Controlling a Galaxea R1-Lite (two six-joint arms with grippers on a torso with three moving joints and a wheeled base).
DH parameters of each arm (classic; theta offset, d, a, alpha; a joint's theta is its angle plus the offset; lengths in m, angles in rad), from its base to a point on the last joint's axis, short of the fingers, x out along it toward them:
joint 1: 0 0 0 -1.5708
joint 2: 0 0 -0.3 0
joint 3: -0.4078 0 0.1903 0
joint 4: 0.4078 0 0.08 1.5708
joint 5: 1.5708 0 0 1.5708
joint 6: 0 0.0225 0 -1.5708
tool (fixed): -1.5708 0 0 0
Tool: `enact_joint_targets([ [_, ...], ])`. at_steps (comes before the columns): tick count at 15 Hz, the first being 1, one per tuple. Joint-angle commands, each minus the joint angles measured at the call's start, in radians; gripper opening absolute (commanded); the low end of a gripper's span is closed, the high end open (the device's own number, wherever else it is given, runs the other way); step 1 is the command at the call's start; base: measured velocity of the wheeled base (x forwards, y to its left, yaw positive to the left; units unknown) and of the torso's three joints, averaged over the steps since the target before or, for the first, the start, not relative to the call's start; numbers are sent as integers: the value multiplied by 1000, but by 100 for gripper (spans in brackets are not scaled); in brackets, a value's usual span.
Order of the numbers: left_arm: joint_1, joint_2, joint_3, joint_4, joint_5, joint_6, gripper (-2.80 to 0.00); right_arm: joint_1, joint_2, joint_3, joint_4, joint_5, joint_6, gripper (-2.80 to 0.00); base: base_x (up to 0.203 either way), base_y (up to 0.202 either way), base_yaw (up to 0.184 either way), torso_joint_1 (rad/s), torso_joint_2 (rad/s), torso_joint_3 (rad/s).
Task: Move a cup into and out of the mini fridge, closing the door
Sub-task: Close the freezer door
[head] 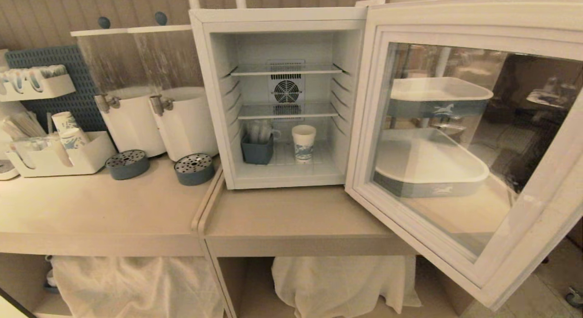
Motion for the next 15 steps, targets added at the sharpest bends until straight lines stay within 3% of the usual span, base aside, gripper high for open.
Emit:
enact_joint_targets([
  [1,0,1,0,0,2,-1,-280,0,0,-1,1,0,0,-280,0,-174,-14,2,5,-1],
  [10,0,1,0,0,2,-3,-280,-1,-2,0,-3,-12,43,-280,0,-23,-3,0,1,1],
  [13,0,0,1,0,2,-3,-280,0,21,-194,-17,-9,54,-280,0,0,0,0,0,0],
  [15,-1,1,2,0,2,-4,-280,8,158,-352,-44,-67,81,-280,0,0,0,0,0,0],
])
